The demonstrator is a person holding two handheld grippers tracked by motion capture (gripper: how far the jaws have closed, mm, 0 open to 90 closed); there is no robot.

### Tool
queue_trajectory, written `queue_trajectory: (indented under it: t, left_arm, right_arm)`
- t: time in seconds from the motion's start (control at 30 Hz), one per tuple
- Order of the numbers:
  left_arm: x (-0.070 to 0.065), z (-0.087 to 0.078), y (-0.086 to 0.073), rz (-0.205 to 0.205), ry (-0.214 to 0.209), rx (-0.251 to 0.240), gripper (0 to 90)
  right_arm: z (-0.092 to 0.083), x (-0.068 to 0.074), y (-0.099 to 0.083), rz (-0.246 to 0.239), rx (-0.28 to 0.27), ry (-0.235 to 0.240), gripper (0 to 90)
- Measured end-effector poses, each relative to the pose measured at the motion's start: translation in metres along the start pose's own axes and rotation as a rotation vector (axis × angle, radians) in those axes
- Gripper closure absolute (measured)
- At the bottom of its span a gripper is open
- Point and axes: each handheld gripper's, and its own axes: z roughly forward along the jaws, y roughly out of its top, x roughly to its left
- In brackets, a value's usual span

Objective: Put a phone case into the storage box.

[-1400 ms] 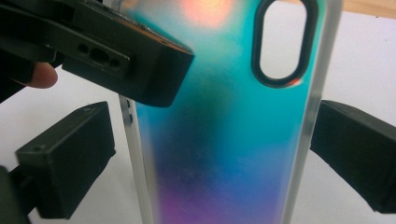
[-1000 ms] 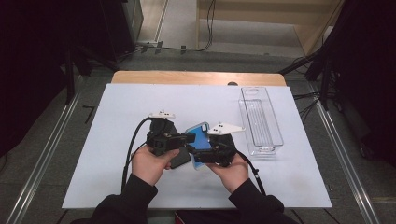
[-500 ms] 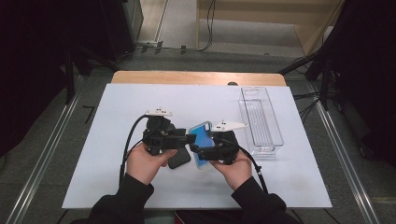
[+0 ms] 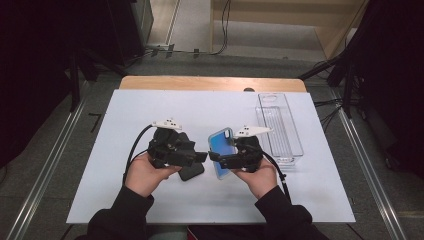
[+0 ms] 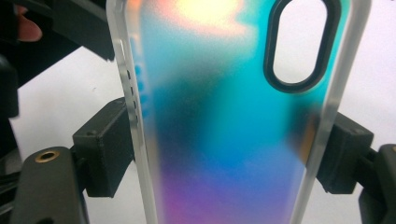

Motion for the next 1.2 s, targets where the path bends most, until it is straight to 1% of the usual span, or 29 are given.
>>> queue_trajectory:
  t: [0.07,0.17,0.23,0.27,0.3,0.33,0.37,0.43,0.5,0.57,0.7,0.83,0.93,1.03,1.1,1.2]
  left_arm:
    - [0.002,0.001,-0.003,0.011,-0.011,0.01,32.4]
    - [0.004,0.004,-0.008,0.042,-0.018,0.014,32.3]
    - [0.004,0.006,-0.012,0.075,-0.009,0.018,32.3]
    - [0.004,0.007,-0.014,0.091,-0.011,0.023,32.2]
    - [0.005,0.008,-0.015,0.102,-0.021,0.03,30.6]
    - [0.006,0.009,-0.017,0.105,-0.03,0.037,28.0]
    - [0.007,0.01,-0.019,0.115,-0.041,0.043,27.9]
    - [0.009,0.01,-0.022,0.12,-0.044,0.042,27.8]
    - [0.011,0.01,-0.025,0.117,-0.04,0.037,27.8]
    - [0.013,0.009,-0.028,0.119,-0.038,0.034,27.8]
    - [0.016,0.008,-0.035,0.142,-0.017,0.034,27.8]
    - [0.02,0.007,-0.042,0.127,-0.014,0.036,27.8]
    - [0.023,0.006,-0.049,0.112,-0.019,0.035,27.8]
    - [0.026,0.004,-0.055,0.087,-0.007,0.027,27.8]
    - [0.028,0.002,-0.059,0.086,-0.011,0.026,27.8]
    - [0.03,0.0,-0.064,0.081,-0.002,0.031,27.8]
  right_arm:
    - [-0.001,-0.001,0.0,-0.003,0.008,0.015,17.3]
    - [-0.002,-0.001,-0.001,-0.014,0.014,0.025,17.3]
    - [-0.004,-0.002,-0.001,-0.012,0.014,0.034,17.3]
    - [-0.005,-0.003,0.0,-0.013,0.01,0.037,17.3]
    - [-0.006,-0.003,0.0,-0.009,0.008,0.044,17.3]
    - [-0.006,-0.004,0.0,-0.01,0.004,0.049,17.3]
    - [-0.007,-0.004,0.001,-0.012,0.004,0.051,17.3]
    - [-0.009,-0.005,0.001,-0.014,0.007,0.059,17.3]
    - [-0.01,-0.006,0.002,-0.019,0.006,0.055,17.3]
    - [-0.011,-0.007,0.003,-0.013,0.0,0.057,17.3]
    - [-0.014,-0.01,0.003,-0.006,-0.002,0.063,17.3]
    - [-0.015,-0.01,0.004,-0.004,0.005,0.071,17.3]
    - [-0.015,-0.011,0.004,0.001,0.014,0.077,17.3]
    - [-0.013,-0.011,0.003,0.009,0.027,0.083,17.3]
    - [-0.013,-0.012,0.003,0.006,0.032,0.084,17.3]
    - [-0.015,-0.013,0.004,0.004,0.027,0.087,17.3]
